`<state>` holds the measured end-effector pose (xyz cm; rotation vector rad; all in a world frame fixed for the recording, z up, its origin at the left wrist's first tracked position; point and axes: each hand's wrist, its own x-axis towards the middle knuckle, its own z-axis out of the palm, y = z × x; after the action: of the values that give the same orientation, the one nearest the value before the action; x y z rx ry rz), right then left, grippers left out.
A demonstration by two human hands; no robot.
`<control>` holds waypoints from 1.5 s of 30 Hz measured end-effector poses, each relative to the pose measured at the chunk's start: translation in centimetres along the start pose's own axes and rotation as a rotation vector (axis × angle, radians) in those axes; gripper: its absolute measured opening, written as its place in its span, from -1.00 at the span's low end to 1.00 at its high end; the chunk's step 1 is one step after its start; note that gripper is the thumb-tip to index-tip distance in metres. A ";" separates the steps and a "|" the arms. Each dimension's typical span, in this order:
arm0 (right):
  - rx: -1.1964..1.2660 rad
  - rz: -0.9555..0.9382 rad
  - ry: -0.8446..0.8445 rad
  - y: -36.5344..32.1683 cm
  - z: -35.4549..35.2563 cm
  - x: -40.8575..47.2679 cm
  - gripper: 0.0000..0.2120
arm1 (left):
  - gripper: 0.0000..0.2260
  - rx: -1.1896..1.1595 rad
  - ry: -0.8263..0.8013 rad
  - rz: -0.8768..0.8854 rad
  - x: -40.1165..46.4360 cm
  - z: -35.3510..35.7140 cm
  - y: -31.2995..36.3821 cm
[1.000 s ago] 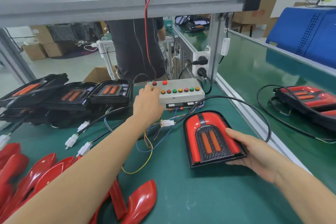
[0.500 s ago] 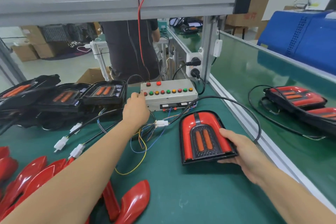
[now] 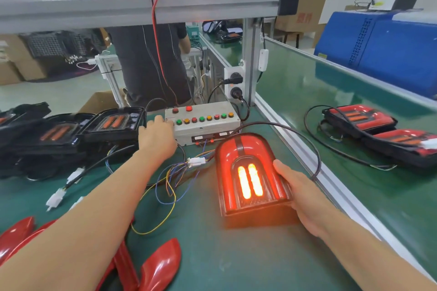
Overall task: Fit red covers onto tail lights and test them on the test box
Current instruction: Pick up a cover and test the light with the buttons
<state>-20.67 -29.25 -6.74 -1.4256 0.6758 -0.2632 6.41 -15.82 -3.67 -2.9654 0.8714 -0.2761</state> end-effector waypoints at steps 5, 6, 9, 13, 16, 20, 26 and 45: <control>0.083 -0.028 0.049 -0.1 0.1 -0.3 -0.60 | -0.61 0.060 0.051 -0.004 0.2 0.0 0.3; 0.103 -0.028 0.066 -0.1 0.1 -0.3 -0.61 | -0.61 0.064 0.059 -0.005 0.2 0.1 0.3; 0.139 -0.031 0.100 -0.2 -0.1 -0.2 -0.63 | -0.60 0.068 0.072 -0.011 0.0 0.2 0.4; 0.100 -0.025 0.117 -0.3 0.2 0.2 -0.62 | -0.55 0.053 0.086 -0.052 -0.6 0.3 1.2; 0.054 -0.036 0.099 0.0 0.6 0.3 -0.59 | -0.46 -0.030 0.124 -0.022 -1.3 1.0 3.4; 0.052 -0.090 0.077 0.3 0.7 0.2 -0.61 | -0.34 -0.157 0.053 0.100 -0.8 1.1 7.7; 0.181 -0.212 0.145 0.9 0.5 0.0 -0.63 | -0.36 -0.321 -0.112 0.127 0.8 0.5 10.8; 0.304 -0.277 0.095 1.4 -0.4 0.2 -0.67 | -0.39 -0.263 -0.186 -0.019 0.6 0.4 11.6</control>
<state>-21.01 -29.45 -8.19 -1.2161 0.4889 -0.6278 0.80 -25.97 -4.93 -3.1701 0.9210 0.1229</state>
